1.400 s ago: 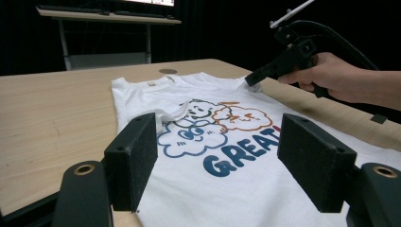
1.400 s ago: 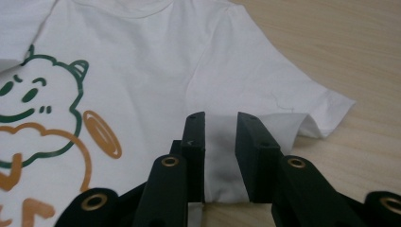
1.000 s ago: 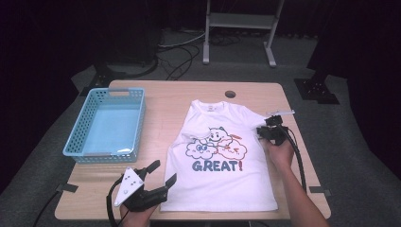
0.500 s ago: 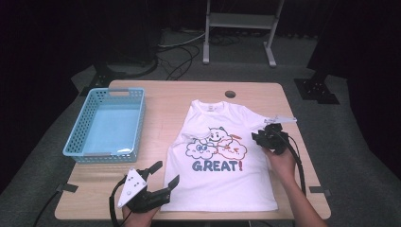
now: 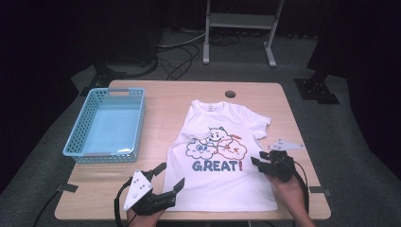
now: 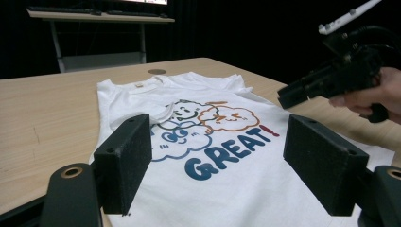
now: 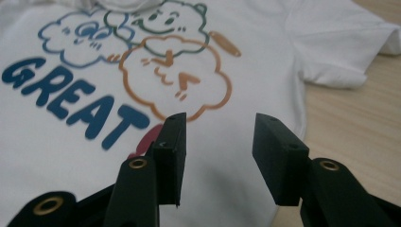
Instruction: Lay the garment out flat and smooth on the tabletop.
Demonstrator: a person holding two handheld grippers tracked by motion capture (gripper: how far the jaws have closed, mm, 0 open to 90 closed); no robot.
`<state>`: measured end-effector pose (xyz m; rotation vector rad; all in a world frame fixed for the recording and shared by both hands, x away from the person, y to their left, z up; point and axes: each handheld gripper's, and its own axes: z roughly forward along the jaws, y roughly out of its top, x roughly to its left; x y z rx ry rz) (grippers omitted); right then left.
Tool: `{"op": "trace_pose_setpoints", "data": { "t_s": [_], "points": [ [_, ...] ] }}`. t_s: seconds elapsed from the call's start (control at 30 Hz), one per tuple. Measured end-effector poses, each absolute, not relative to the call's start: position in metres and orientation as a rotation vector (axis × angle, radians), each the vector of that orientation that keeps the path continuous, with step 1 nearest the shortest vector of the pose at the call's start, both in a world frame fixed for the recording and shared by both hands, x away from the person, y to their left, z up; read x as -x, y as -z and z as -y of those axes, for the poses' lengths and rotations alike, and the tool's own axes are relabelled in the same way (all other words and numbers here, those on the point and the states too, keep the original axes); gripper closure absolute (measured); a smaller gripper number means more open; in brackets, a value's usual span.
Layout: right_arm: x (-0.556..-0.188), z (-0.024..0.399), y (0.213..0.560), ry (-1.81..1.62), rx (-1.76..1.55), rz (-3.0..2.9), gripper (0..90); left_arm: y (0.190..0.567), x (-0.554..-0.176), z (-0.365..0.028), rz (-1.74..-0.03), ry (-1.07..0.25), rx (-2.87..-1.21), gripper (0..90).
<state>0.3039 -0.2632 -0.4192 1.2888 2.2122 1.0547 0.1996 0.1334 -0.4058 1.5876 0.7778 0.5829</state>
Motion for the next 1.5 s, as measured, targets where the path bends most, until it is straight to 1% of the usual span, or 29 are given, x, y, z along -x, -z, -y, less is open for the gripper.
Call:
{"op": "trace_pose_setpoints", "data": {
  "t_s": [0.33,0.53,0.57,0.67,0.73,0.87,0.97,1.27,1.5],
  "points": [
    [-0.289,0.251,0.439,-0.987,-1.218,-2.293,53.7,0.404,-0.195,-0.129,-0.777,-0.598,-1.591,23.7],
    [-0.282,0.255,0.441,-1.006,-1.194,-2.287,52.8,0.405,-0.193,-0.128,-0.785,-0.601,-1.586,23.7],
    [-0.281,0.256,0.441,-1.012,-1.192,-2.284,52.1,0.405,-0.193,-0.126,-0.783,-0.599,-1.585,23.6],
    [-0.278,0.258,0.441,-1.032,-1.185,-2.293,43.1,0.405,-0.195,-0.122,-0.781,-0.598,-1.59,23.6],
    [-0.272,0.26,0.441,-1.086,-1.179,-2.273,39.9,0.405,-0.199,-0.118,-0.781,-0.593,-1.593,23.2],
    [-0.261,0.264,0.437,-1.185,-1.184,-2.224,31.9,0.404,-0.211,-0.11,-0.778,-0.598,-1.593,21.9],
    [-0.253,0.268,0.433,-1.251,-1.193,-2.188,28.7,0.404,-0.223,-0.105,-0.783,-0.597,-1.593,21.5],
    [-0.228,0.277,0.414,-1.357,-1.154,-2.127,22.8,0.397,-0.262,-0.083,-0.753,-0.603,-1.614,20.8],
    [-0.225,0.282,0.415,-1.379,-1.176,-2.096,20.2,0.396,-0.29,-0.067,-0.765,-0.611,-1.613,20.3]
  ]
}}
